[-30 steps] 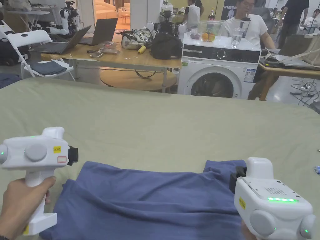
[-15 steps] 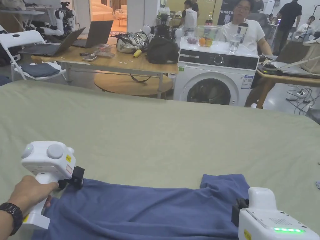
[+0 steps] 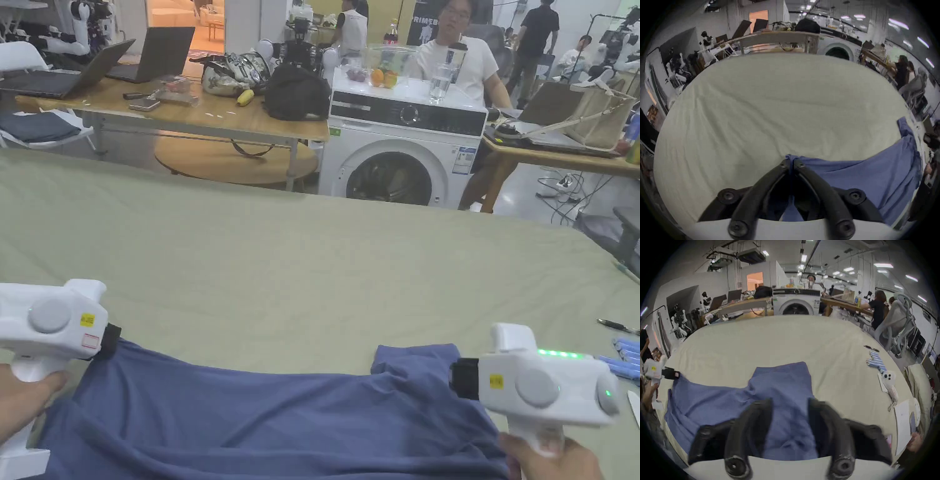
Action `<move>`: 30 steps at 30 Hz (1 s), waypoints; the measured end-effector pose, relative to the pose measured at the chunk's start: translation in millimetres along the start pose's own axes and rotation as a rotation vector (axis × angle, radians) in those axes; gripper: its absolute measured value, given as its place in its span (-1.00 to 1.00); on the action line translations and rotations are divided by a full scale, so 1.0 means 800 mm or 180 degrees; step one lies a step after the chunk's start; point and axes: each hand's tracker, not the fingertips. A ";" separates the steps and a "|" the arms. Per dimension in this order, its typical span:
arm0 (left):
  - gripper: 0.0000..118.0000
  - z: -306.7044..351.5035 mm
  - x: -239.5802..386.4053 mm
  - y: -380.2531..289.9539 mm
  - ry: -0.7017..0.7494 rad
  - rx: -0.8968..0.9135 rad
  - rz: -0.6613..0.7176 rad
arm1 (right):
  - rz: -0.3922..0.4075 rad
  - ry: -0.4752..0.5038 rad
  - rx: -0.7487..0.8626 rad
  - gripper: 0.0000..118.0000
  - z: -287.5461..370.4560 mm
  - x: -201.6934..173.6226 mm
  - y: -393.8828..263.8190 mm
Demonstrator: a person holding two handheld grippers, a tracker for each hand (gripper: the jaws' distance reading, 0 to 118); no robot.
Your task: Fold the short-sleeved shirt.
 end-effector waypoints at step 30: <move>-1.00 0.092 -0.004 -0.038 -0.0197 0.0490 0.0214 | -0.0160 0.0318 0.0133 -1.00 0.049 0.042 0.016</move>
